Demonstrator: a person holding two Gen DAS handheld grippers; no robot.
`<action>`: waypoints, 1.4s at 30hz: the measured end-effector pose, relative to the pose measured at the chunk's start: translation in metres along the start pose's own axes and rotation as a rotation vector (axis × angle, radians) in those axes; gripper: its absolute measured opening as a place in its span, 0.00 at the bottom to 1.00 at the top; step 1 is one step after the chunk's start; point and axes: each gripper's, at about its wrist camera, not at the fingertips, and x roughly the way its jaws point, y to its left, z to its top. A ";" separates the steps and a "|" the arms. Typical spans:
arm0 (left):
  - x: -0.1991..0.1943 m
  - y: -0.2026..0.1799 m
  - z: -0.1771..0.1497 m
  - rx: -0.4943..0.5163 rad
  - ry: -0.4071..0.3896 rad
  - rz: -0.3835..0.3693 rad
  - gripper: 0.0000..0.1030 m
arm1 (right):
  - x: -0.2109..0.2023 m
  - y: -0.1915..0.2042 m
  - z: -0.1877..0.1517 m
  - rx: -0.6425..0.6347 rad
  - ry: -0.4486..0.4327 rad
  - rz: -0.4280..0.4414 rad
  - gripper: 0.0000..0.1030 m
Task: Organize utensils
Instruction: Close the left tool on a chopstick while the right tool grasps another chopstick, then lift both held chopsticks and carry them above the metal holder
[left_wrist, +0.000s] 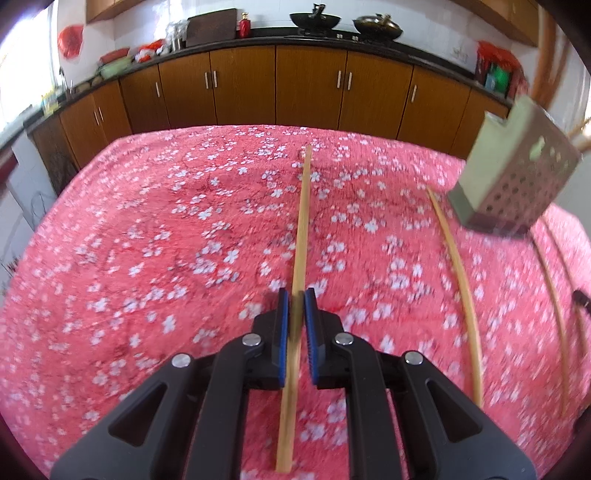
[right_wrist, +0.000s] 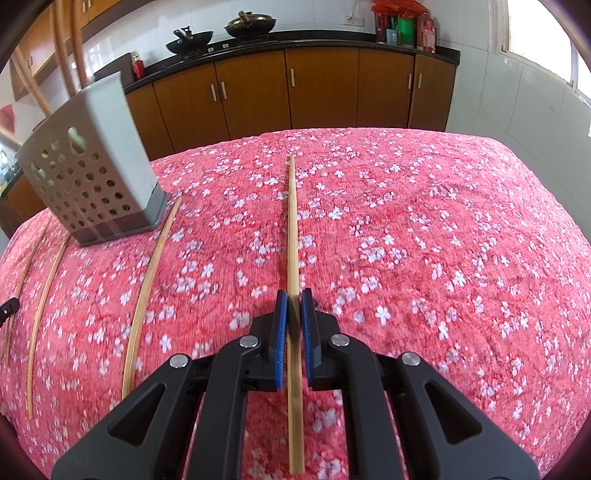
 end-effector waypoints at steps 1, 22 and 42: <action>-0.003 0.001 -0.003 0.004 0.001 0.002 0.13 | -0.002 -0.001 -0.002 -0.002 0.000 0.004 0.08; -0.121 -0.026 0.024 0.074 -0.258 -0.057 0.08 | -0.111 0.007 0.028 -0.021 -0.281 0.004 0.07; -0.240 -0.059 0.088 0.065 -0.542 -0.340 0.08 | -0.237 0.039 0.092 -0.064 -0.474 0.359 0.07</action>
